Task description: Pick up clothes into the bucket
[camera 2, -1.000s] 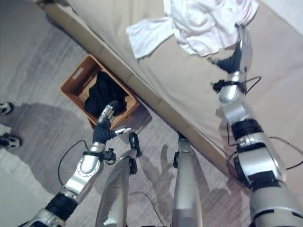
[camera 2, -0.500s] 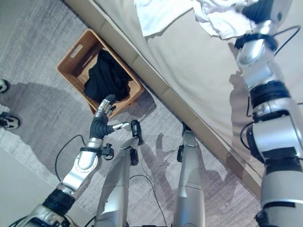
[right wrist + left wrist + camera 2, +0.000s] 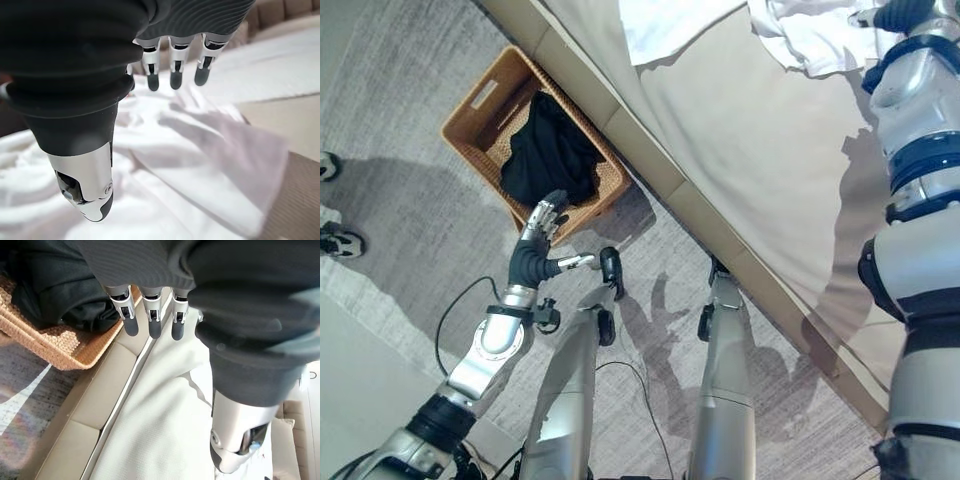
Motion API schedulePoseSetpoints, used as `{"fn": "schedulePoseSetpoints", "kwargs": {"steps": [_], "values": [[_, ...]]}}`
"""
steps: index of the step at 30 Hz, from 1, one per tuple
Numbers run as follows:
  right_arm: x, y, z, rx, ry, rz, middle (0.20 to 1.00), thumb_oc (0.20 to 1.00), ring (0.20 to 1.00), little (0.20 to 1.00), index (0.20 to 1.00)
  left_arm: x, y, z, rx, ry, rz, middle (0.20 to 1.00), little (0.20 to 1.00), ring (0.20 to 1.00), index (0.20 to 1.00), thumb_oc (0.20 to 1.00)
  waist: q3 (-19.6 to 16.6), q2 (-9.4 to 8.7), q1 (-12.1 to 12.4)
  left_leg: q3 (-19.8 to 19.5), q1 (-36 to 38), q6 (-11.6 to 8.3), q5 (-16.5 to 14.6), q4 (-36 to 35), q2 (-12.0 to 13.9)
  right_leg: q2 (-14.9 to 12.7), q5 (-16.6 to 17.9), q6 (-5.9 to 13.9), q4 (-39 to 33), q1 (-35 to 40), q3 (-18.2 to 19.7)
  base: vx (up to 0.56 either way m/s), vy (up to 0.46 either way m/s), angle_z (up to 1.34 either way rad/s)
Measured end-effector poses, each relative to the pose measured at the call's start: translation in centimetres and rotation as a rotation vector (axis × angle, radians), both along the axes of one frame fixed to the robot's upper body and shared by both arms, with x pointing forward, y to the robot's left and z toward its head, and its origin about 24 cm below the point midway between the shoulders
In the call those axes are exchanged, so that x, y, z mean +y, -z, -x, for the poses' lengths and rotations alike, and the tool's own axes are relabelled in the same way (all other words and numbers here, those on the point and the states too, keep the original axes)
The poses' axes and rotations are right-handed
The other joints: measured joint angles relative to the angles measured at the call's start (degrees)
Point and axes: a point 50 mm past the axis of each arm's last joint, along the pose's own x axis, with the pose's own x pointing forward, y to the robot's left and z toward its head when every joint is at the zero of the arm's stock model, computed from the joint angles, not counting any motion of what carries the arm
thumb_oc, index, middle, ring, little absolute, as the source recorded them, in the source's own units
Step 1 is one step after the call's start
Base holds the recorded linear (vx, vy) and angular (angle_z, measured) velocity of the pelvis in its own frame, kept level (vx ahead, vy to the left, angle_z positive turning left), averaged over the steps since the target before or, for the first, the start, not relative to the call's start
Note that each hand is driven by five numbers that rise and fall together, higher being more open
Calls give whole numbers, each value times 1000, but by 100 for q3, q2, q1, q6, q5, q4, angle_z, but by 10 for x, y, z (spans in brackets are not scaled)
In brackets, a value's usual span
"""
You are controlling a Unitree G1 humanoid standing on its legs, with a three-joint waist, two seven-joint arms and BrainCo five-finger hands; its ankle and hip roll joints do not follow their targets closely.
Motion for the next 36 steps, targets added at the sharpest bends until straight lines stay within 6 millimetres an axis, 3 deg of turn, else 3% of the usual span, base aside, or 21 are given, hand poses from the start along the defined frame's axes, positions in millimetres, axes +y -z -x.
{"fn": "schedulePoseSetpoints", "kwargs": {"steps": [6,7,8,9,28,33,36], "values": [[-11,2,3,77,6,-18,1000,1000,1000,1000,1000,-3,-6,1,-11,46,20,1000,1000,1000,1000,1000,-13,21,79,-18,-60,43,-16,26,-32,-36,-71,1,112,-89,-5,26,5,5],[-13,3,3,97,5,-26,523,523,523,523,523,-2,-7,1,-12,50,20,1000,1000,1000,1000,1000,-13,24,115,-15,-67,27,12,-1,-38,-37,-54,5,82,-93,4,-72,7,1],[-15,4,4,105,8,-32,523,523,523,523,523,-2,-7,1,-13,53,19,1000,1000,1000,1000,1000,-14,25,121,-15,-70,16,33,1,-41,-37,-38,-1,99,-105,-1,-71,3,1],[-16,5,4,113,8,-37,200,200,200,200,200,-2,-7,1,-11,54,20,1000,1000,1000,1000,1000,-15,28,132,-9,-75,22,7,17,-27,-39,-73,9,117,-106,-3,0,0,0],[-12,0,3,111,-26,-36,200,200,200,200,200,0,-10,-1,-14,57,58,1000,1000,1000,1000,1000,-52,92,123,5,121,-5,101,-71,-54,-40,7,-22,99,43,25,-3,1,0],[7,3,-4,38,-169,-85,200,200,200,200,200,0,-10,-1,-14,54,62,1000,1000,1000,1000,1000,-55,86,59,-14,362,15,92,-162,-28,-12,8,25,-60,338,-11,0,-1,-1],[25,18,-12,15,-292,-127,200,200,200,200,200,0,-9,-1,-11,54,66,1000,1000,1000,1000,1000,-70,74,-47,-47,543,11,73,-196,-22,-7,1,42,-141,563,-52,6,-5,1]]}}
